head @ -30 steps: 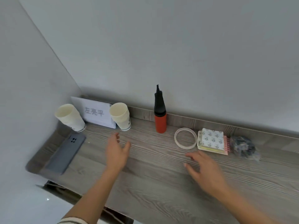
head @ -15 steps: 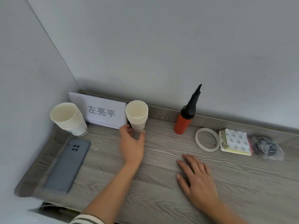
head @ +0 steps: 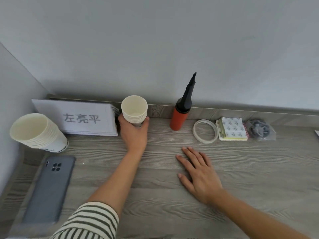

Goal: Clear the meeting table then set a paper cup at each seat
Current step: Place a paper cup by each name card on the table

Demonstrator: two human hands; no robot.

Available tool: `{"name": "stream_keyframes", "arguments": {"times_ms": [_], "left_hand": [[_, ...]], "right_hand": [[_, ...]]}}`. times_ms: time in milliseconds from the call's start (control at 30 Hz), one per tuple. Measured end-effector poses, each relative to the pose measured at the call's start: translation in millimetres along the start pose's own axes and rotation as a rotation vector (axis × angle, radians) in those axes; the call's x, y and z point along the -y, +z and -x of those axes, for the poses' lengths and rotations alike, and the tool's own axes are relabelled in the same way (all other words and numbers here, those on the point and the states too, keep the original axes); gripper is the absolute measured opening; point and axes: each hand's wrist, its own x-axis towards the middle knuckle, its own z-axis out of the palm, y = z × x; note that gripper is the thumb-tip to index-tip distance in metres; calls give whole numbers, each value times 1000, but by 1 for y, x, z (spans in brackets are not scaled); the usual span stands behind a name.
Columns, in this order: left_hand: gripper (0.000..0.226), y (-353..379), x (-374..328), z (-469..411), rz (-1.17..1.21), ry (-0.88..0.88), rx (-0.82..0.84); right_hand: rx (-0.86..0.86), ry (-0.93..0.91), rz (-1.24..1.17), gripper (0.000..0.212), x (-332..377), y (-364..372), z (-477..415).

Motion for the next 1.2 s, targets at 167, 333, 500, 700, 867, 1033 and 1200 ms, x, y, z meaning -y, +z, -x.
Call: {"name": "stream_keyframes", "arguments": {"times_ms": [167,333,500,700,867,1033,1200], "left_hand": [[64,-17,-10,38,-54,125,184],[69,-30,-26,101,-24,274,429],[68,-31,-38,179,-87,405,735],[64,-38,-44,292,-273,565,1227],[67,-34,-34,379,-416,801,1561],[78,-18,-42,460,-540,900,1896],[76,26,-57,534,-567,1080,2117]], "right_hand": [[-61,30,-58,54,1,-1,3],[-67,133,-218,43,6,-9,44],[71,383,-500,42,-20,-38,140],[-280,744,-896,29,-28,-54,294],[-588,978,-1142,13,-14,-44,398],[-725,1190,-1265,5,-3,-24,477],[-891,1417,-1343,5,-13,-7,543]]}}
